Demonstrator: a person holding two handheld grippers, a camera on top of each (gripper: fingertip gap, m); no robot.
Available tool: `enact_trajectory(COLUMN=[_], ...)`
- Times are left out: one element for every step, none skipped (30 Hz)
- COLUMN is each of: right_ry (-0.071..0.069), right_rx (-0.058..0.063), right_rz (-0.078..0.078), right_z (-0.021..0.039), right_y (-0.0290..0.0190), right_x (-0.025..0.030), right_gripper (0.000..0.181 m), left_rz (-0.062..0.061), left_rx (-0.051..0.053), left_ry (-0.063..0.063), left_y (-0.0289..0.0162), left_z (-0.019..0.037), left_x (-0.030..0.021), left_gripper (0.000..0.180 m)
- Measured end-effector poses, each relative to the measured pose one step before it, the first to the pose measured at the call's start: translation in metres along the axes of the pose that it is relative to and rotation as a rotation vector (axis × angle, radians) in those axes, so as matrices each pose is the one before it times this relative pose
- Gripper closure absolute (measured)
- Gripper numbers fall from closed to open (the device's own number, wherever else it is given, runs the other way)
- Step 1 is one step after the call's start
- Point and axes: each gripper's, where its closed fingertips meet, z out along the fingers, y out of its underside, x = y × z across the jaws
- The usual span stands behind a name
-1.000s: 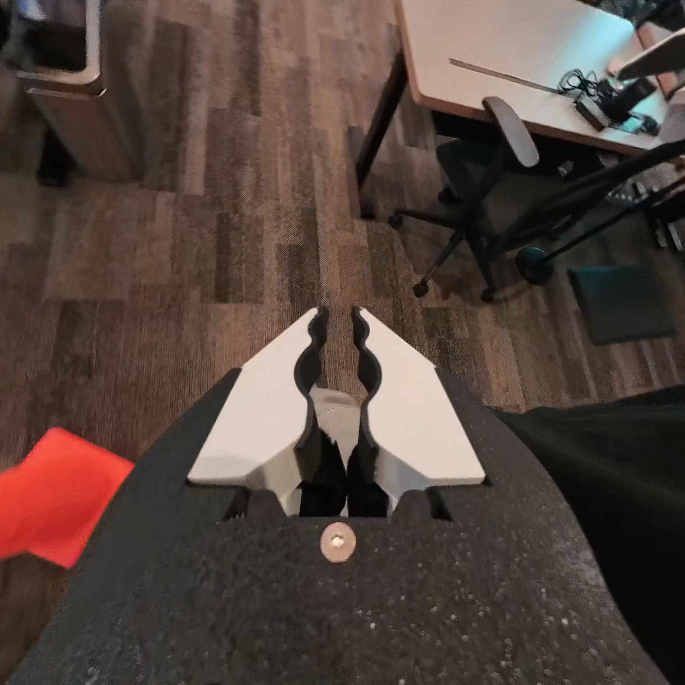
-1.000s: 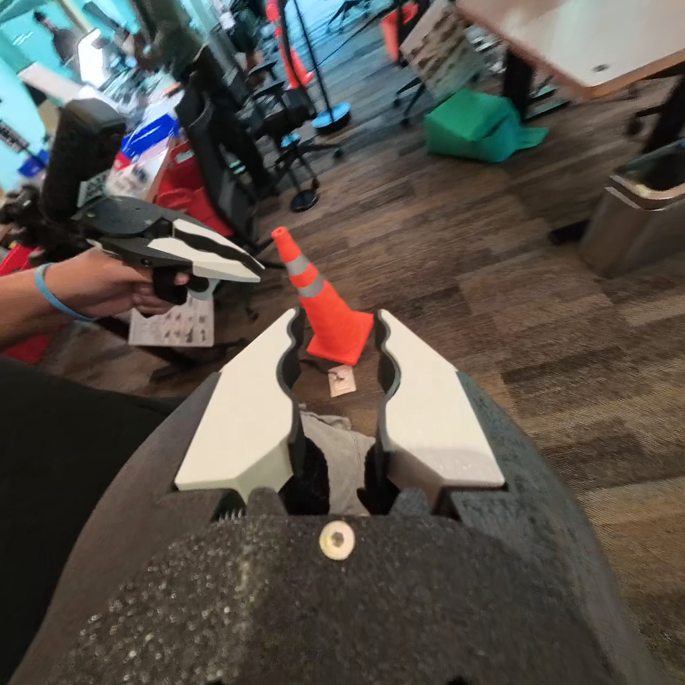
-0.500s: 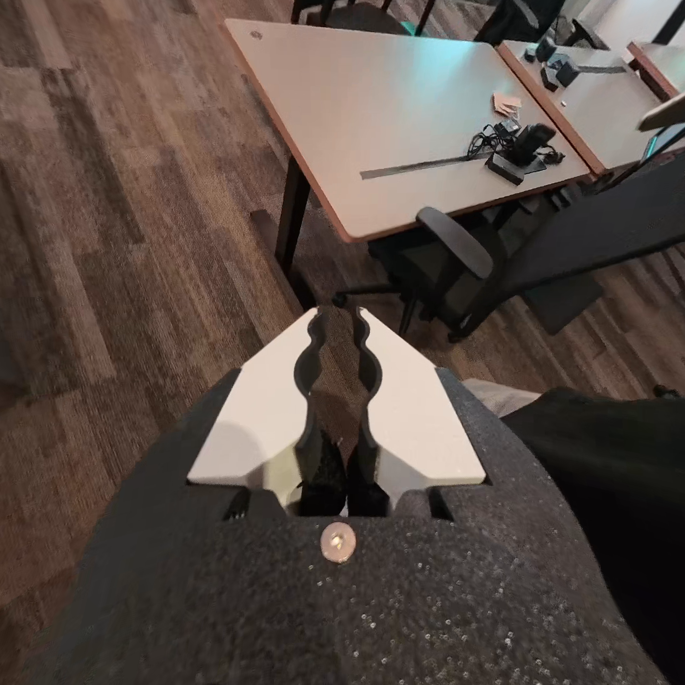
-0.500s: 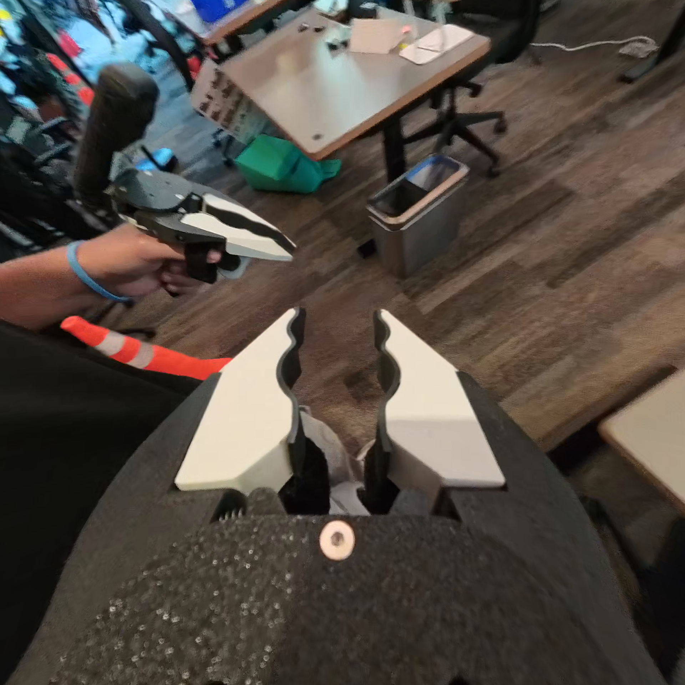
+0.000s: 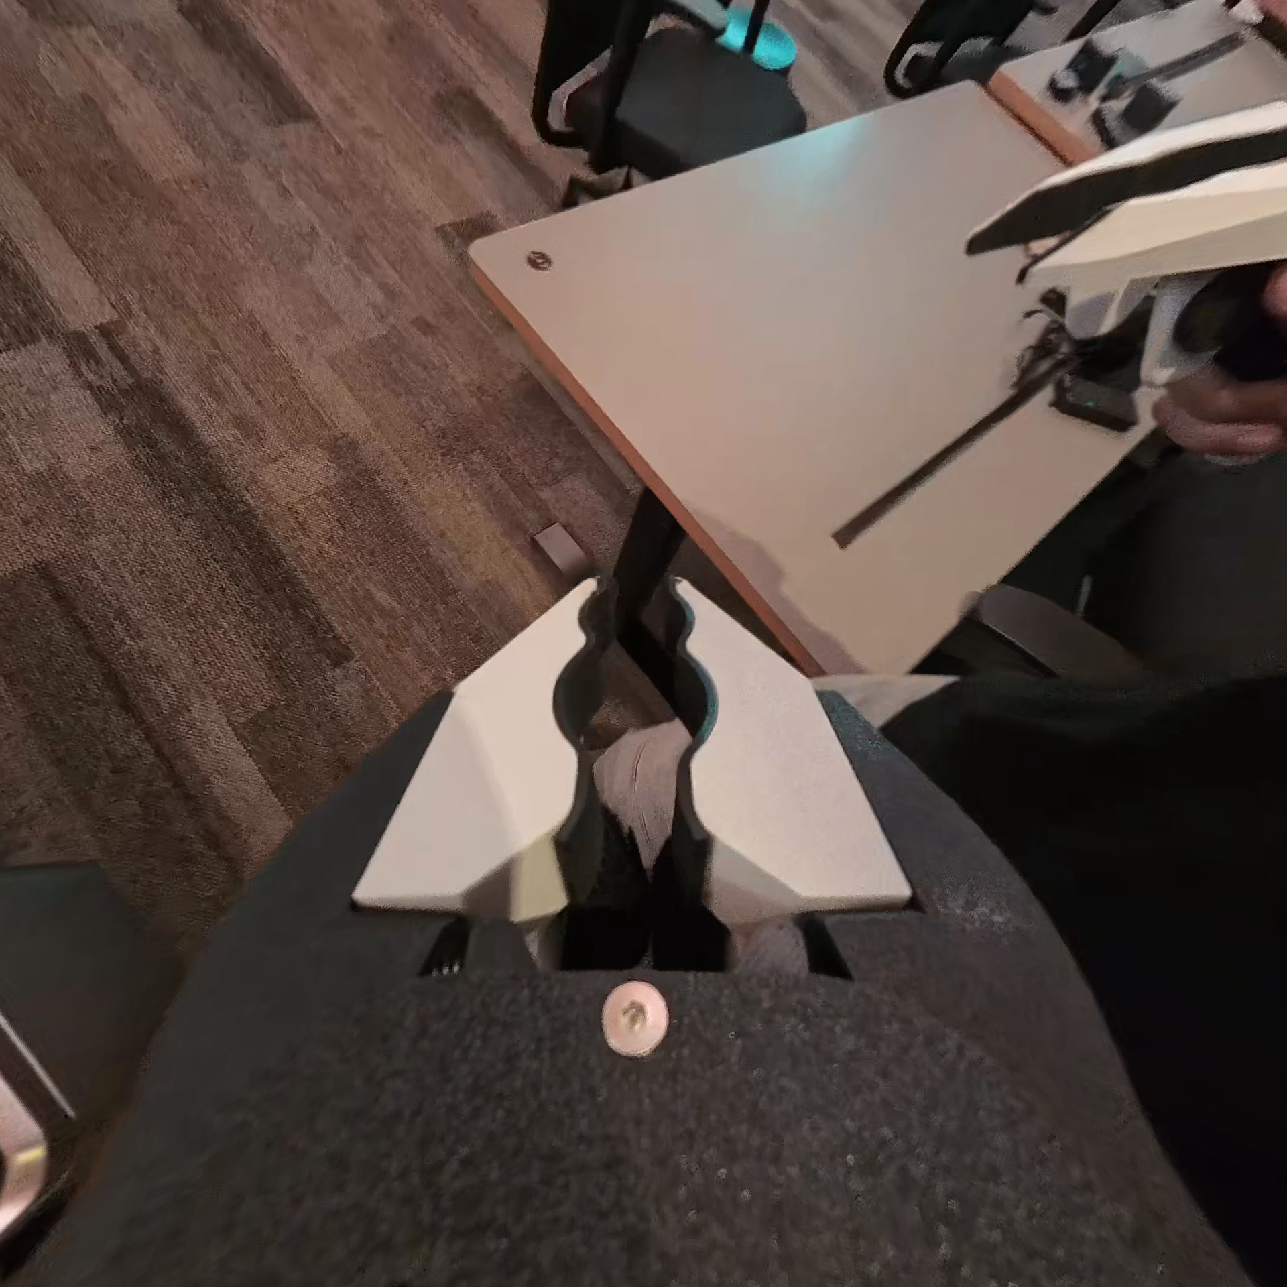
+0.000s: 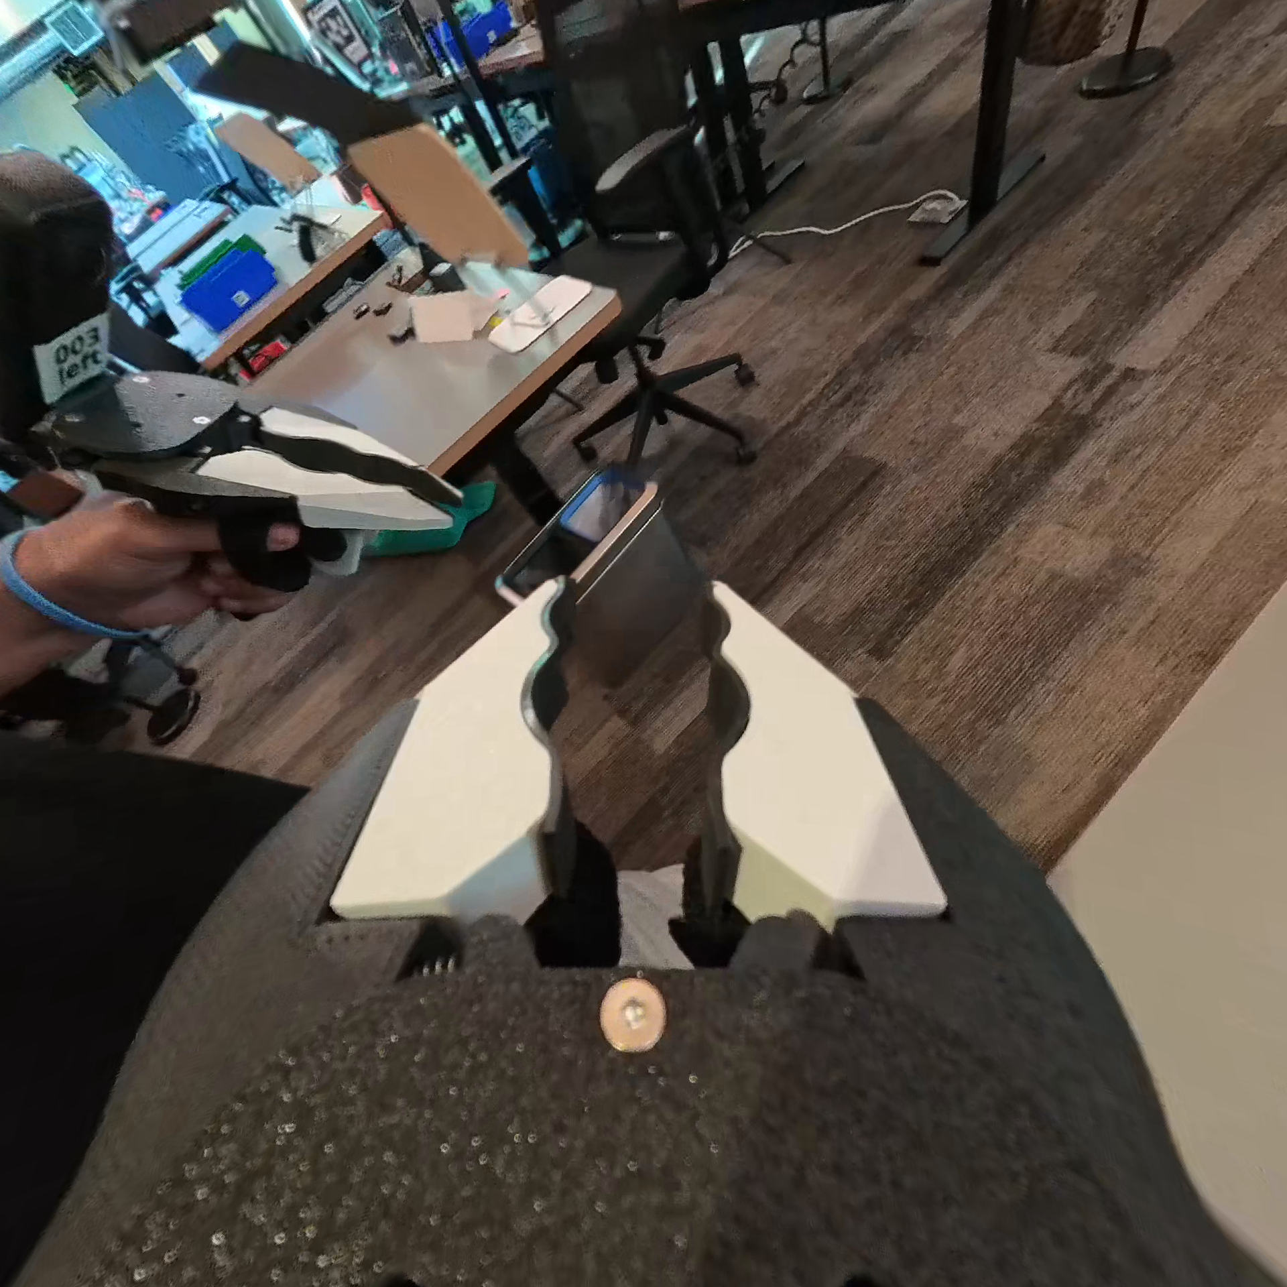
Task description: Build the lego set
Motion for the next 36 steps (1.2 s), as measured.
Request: enact_trajectory(right_ry=[0.0038,0.0031,0.0010,0.0009,0.0045,0.0079,0.0046,-0.0005,-0.0062,-0.0090,-0.0040,0.0046,0.0083,0.0104,0.0103,0.0091,0.0082,0.0050,-0.0012,-0.0055,-0.0037,0.0034,0.0112,0.0081,0.0044,0.0065,0.0104,0.0118,0.0137,0.0132,0.0069,0.0011,0.0008,0.0058,0.0136,0.0153], right_rx=[-0.0077,-0.0108,0.0069,0.0085,-0.0061,-0.0063,0.0096,0.0230,0.0276,0.0225,0.0097,0.0013,0.0008,0.0015,0.0011,0.0030,0.0047,0.0028,0.0003,-0.0027,-0.0042,-0.0045,-0.0083,-0.0090,-0.0014,0.0089,0.0074,-0.0038,-0.0097,-0.0080,-0.0024,0.0058,0.0113,0.0062,-0.0034,-0.0049], right_rz=[0.0003,-0.0026,-0.0134,-0.0175,-0.0148,-0.0134,-0.0145,-0.0110,-0.0013,0.0094,0.0132,0.0077,-0.0035,-0.0101,-0.0102,-0.0058,0.0016,0.0087,0.0134,0.0137,0.0065,-0.0002,0.0008,0.0024,-0.0037,-0.0147,-0.0198,-0.0164,-0.0058,0.0075,0.0201,0.0270,0.0270,0.0207,0.0122,0.0068], right_z=[0.01704,0.01447,0.01363,0.01409,0.01291,0.01288,0.00987,0.01145,0.01221,0.01339,0.01413,0.01515,0.01495,0.01560,0.01551,0.01682,0.01741,0.01851,0.02022,0.01859,0.02049,0.01820,0.01790,0.01651,0.01485,0.01366,0.01419,0.01463,0.01542,0.01502,0.01516,0.01549,0.01478,0.01642,0.01673,0.01755], right_y=[-0.01754,-0.01965,-0.02284,-0.02252,-0.02104,-0.02047,-0.02157,-0.02116,-0.01921,-0.01632,-0.01322,-0.01168,-0.01125,-0.01117,-0.01049,-0.01027,-0.00897,-0.00857,-0.00912,-0.01054,-0.01225,-0.01727,-0.01767,-0.02075,-0.02389,-0.02463,-0.02251,-0.01798,-0.01339,-0.01130,-0.00983,-0.00952,-0.00846,-0.00749,-0.00492,-0.00459], right_x=[0.02482,0.02276,0.02052,0.02009,0.02019,0.01892,0.01738,0.01711,0.01676,0.01715,0.01863,0.01963,0.02000,0.01984,0.01879,0.01935,0.02066,0.02236,0.01919,0.02485,0.02202,0.02129,0.02211,0.02025,0.01846,0.01797,0.01876,0.01976,0.02157,0.02139,0.02060,0.01915,0.01960,0.02058,0.02185,0.02300], right_gripper=[0.145,0.144,0.144,0.144,0.144,0.144,0.144,0.143,0.145,0.144,0.144,0.144,0.143,0.143,0.143,0.143,0.144,0.144,0.144,0.144,0.144,0.144,0.145,0.144,0.144,0.144,0.144,0.144,0.144,0.144,0.144,0.144,0.144,0.144,0.144,0.145], left_rz=[-0.0065,-0.0045,0.0018,0.0069,0.0092,0.0089,0.0062,0.0021,-0.0010,-0.0027,-0.0028,-0.0020,-0.0003,0.0033,0.0092,0.0162,0.0220,0.0245,0.0215,0.0154,0.0085,-0.0011,-0.0126,-0.0172,-0.0115,-0.0035,0.0015,0.0084,0.0178,0.0269,0.0337,0.0341,0.0256,0.0136,0.0030,-0.0044], left_rx=[-0.0226,-0.0111,0.0035,0.0037,-0.0062,-0.0102,-0.0056,-0.0001,0.0013,-0.0009,-0.0040,-0.0048,-0.0034,-0.0024,-0.0024,-0.0031,-0.0042,-0.0026,0.0034,0.0092,0.0146,0.0144,0.0034,0.0013,0.0237,0.0403,0.0275,-0.0007,-0.0187,-0.0198,-0.0088,0.0028,0.0059,0.0002,-0.0048,-0.0020], left_ry=[-0.0031,0.0017,0.0038,0.0015,-0.0029,-0.0045,-0.0016,0.0025,0.0051,0.0071,0.0092,0.0107,0.0124,0.0151,0.0145,0.0103,0.0048,-0.0005,-0.0041,-0.0023,0.0021,0.0056,0.0084,0.0136,0.0181,0.0170,0.0144,0.0140,0.0098,-0.0013,-0.0091,-0.0099,-0.0062,0.0013,0.0084,0.0112], left_y=[-0.01753,-0.02088,-0.02341,-0.02267,-0.01988,-0.01793,-0.01766,-0.01738,-0.01728,-0.01545,-0.01416,-0.01376,-0.01436,-0.01484,-0.01518,-0.01577,-0.01624,-0.01686,-0.01822,-0.01900,-0.02039,-0.02089,-0.02172,-0.02465,-0.02955,-0.03095,-0.02705,-0.02197,-0.01737,-0.01550,-0.01551,-0.01508,-0.01386,-0.01073,-0.00853,-0.00793], left_z=[0.01549,0.01267,0.01070,0.01051,0.01136,0.01155,0.01199,0.01181,0.01417,0.01552,0.01623,0.01722,0.01775,0.01778,0.01819,0.01800,0.01759,0.01691,0.01553,0.01449,0.01501,0.01666,0.01542,0.01266,0.00977,0.00961,0.01211,0.01350,0.01401,0.01304,0.01121,0.01099,0.01176,0.01378,0.01546,0.01665], left_x=[-0.01905,-0.01666,-0.01529,-0.01520,-0.01622,-0.01684,-0.01677,-0.01674,-0.01648,-0.01697,-0.01741,-0.01775,-0.01810,-0.01794,-0.01875,-0.01987,-0.02151,-0.02317,-0.02417,-0.02423,-0.02455,-0.02630,-0.02550,-0.02339,-0.02116,-0.02080,-0.02134,-0.02176,-0.02241,-0.02343,-0.02344,-0.02328,-0.02368,-0.02290,-0.02226,-0.02236], left_gripper=[0.169,0.169,0.169,0.169,0.169,0.169,0.169,0.169,0.169,0.169,0.169,0.169,0.169,0.169,0.169,0.169,0.168,0.168,0.168,0.168,0.168,0.168,0.168,0.168,0.168,0.168,0.169,0.169,0.169,0.169,0.169,0.169,0.169,0.169,0.169,0.169])
